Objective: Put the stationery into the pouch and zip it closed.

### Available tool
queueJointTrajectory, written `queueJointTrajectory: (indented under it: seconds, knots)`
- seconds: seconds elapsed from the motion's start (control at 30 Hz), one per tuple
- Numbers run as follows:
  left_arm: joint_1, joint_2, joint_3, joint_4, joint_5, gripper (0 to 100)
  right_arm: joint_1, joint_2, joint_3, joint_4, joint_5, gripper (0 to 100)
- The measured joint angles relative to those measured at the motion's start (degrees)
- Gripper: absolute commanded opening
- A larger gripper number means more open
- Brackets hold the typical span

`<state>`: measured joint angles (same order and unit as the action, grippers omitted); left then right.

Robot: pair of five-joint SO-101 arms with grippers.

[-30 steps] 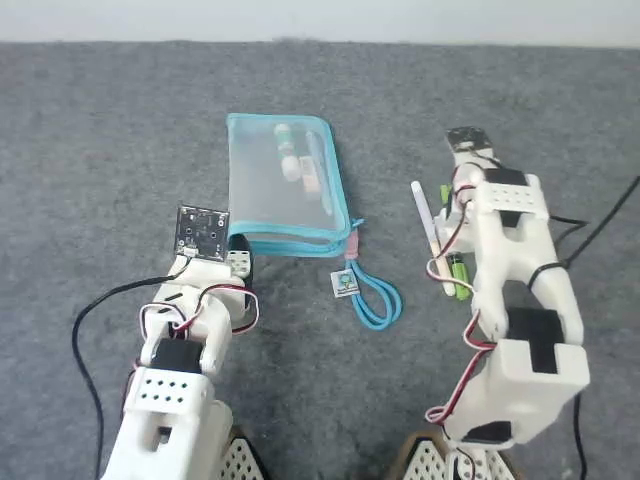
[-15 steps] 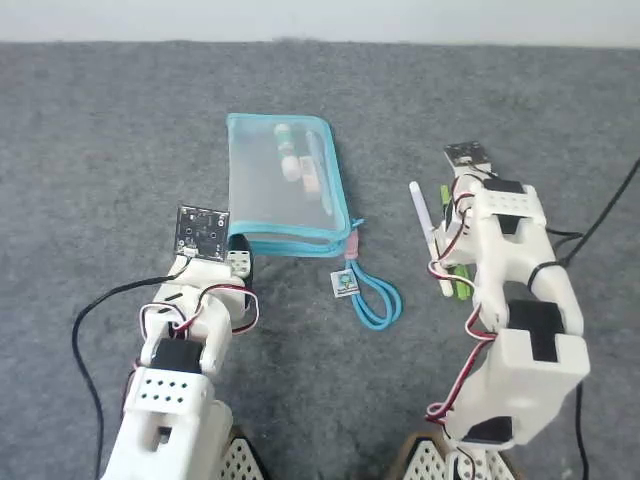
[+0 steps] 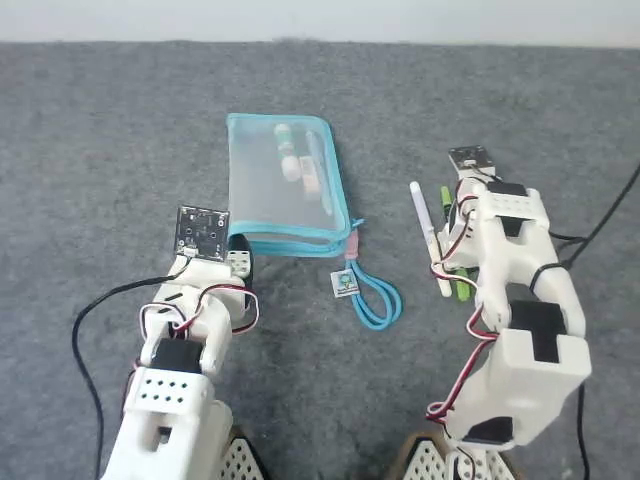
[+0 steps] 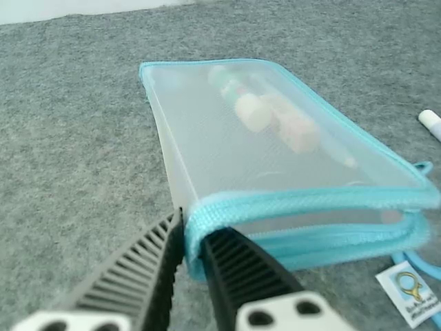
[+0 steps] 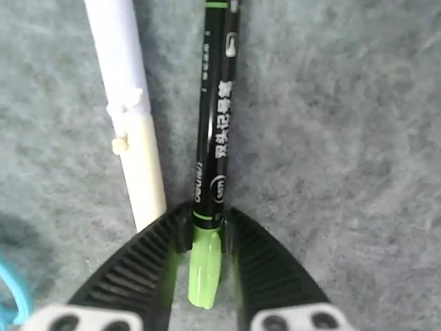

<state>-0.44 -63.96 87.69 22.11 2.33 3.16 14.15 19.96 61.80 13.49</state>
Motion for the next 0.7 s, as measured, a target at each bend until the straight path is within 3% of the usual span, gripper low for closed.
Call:
queueJointTrajectory:
  seconds: [0.13,0.33,0.53,0.7]
  knots:
    - [0.0,0.0,0.0,0.0,0.0,1,1.1,-4.1,0.0,5.6,0.0,0.6]
    - [0.2,0.0,0.0,0.0,0.0,1,-0.5,-22.0,2.1,12.5,1.0,0.6]
    - [1.3,0.0,0.0,0.0,0.0,1,-8.8,-38.0,6.4,19.3,6.2,0.6]
    - [4.8,0.0,0.0,0.0,0.0,1,-20.9,-42.0,9.8,22.7,12.9,0.6]
